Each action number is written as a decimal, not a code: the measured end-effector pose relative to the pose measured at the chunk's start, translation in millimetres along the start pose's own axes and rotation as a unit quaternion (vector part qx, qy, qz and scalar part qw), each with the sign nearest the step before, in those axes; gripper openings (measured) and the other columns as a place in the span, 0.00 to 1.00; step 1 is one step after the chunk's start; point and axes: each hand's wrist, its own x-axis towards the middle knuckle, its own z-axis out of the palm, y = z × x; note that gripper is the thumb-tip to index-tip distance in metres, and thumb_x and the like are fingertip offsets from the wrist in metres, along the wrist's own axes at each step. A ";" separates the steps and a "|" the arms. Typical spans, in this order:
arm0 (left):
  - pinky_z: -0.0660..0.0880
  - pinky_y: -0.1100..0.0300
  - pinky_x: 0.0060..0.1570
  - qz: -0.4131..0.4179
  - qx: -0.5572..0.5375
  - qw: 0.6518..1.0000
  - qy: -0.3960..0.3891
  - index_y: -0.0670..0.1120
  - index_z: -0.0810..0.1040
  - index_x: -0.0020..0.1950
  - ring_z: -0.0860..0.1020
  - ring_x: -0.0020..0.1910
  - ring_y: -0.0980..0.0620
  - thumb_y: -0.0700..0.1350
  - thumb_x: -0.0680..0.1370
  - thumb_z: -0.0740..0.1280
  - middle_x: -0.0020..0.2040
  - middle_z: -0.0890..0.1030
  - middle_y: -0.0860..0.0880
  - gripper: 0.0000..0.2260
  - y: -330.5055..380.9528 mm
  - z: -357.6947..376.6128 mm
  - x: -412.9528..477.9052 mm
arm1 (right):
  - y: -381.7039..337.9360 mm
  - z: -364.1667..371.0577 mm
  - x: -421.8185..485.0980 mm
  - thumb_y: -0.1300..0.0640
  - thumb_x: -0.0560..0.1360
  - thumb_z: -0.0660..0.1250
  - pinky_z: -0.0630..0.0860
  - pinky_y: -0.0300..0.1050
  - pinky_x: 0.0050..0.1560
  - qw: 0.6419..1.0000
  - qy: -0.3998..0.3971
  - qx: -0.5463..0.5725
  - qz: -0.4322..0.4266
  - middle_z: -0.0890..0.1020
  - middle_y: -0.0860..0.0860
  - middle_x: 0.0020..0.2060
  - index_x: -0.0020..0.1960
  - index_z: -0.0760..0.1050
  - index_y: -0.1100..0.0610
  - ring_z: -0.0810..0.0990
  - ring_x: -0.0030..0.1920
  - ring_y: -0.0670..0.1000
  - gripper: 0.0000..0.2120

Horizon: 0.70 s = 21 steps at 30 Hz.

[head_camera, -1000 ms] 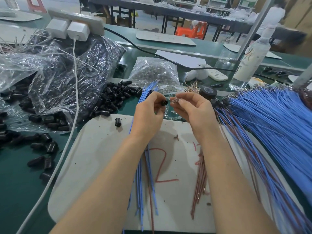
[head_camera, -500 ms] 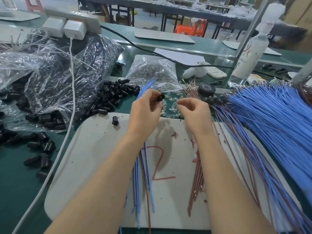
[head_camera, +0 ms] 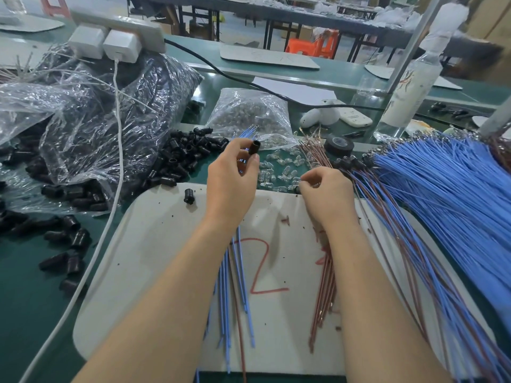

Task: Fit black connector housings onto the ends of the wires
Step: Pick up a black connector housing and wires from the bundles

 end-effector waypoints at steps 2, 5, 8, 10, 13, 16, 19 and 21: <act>0.69 0.76 0.39 0.001 -0.002 1.000 0.002 0.50 0.76 0.53 0.76 0.39 0.61 0.41 0.78 0.65 0.40 0.76 0.61 0.06 0.3 0.2 0.2 | -1.2 1.9 0.5 0.56 0.74 0.66 0.72 0.43 0.51 0.999 -0.017 -0.033 0.010 0.80 0.54 0.52 0.49 0.80 0.53 0.77 0.53 0.54 0.06; 0.70 0.76 0.39 0.000 -0.002 1.000 -0.006 0.49 0.76 0.54 0.76 0.39 0.61 0.41 0.78 0.65 0.40 0.77 0.60 0.06 0.2 0.1 0.1 | -6.8 5.0 -2.1 0.51 0.74 0.67 0.72 0.49 0.59 0.996 -0.025 -0.080 0.023 0.76 0.55 0.55 0.50 0.80 0.51 0.75 0.57 0.57 0.07; 0.70 0.76 0.39 0.001 0.001 1.000 -0.009 0.50 0.75 0.53 0.77 0.40 0.60 0.41 0.78 0.65 0.40 0.77 0.60 0.06 0.8 0.7 -0.5 | -10.6 6.6 -3.2 0.51 0.75 0.67 0.71 0.52 0.61 0.994 -0.022 -0.103 0.029 0.75 0.56 0.57 0.51 0.80 0.50 0.73 0.59 0.58 0.08; 0.70 0.76 0.39 0.001 0.003 1.000 -0.009 0.51 0.75 0.52 0.77 0.40 0.60 0.41 0.78 0.65 0.40 0.77 0.60 0.06 1.0 0.6 -0.3 | -12.1 6.8 -3.5 0.53 0.75 0.65 0.71 0.54 0.61 0.995 -0.029 -0.096 0.023 0.75 0.56 0.57 0.53 0.79 0.50 0.72 0.60 0.58 0.08; 0.70 0.75 0.39 0.000 0.003 1.000 -0.009 0.52 0.74 0.51 0.77 0.40 0.60 0.41 0.78 0.65 0.40 0.77 0.60 0.06 0.8 0.7 0.0 | -12.8 5.9 -3.9 0.55 0.76 0.64 0.70 0.54 0.62 0.997 -0.032 -0.068 0.000 0.75 0.56 0.57 0.56 0.78 0.51 0.72 0.60 0.58 0.10; 0.70 0.75 0.39 -0.001 0.006 1.000 -0.008 0.50 0.76 0.53 0.76 0.39 0.60 0.41 0.78 0.65 0.40 0.77 0.60 0.06 0.1 1.2 0.1 | -14.7 4.8 -5.6 0.54 0.75 0.65 0.68 0.51 0.63 0.998 -0.027 -0.048 -0.026 0.74 0.55 0.56 0.55 0.79 0.50 0.71 0.60 0.57 0.09; 0.71 0.73 0.40 -0.001 0.006 1.000 -0.015 0.49 0.76 0.53 0.77 0.41 0.58 0.41 0.78 0.65 0.41 0.78 0.58 0.06 -0.7 1.4 0.2 | -18.0 8.3 -6.8 0.49 0.76 0.66 0.67 0.50 0.62 0.994 -0.050 -0.091 -0.028 0.73 0.54 0.58 0.53 0.80 0.47 0.69 0.62 0.58 0.08; 0.72 0.71 0.41 -0.007 0.005 1.000 -0.024 0.48 0.76 0.54 0.77 0.41 0.57 0.40 0.78 0.65 0.42 0.79 0.55 0.06 -1.4 2.1 0.4 | -20.6 11.2 -7.3 0.47 0.76 0.66 0.67 0.50 0.61 0.990 -0.068 -0.120 -0.016 0.72 0.54 0.58 0.52 0.80 0.47 0.68 0.62 0.58 0.08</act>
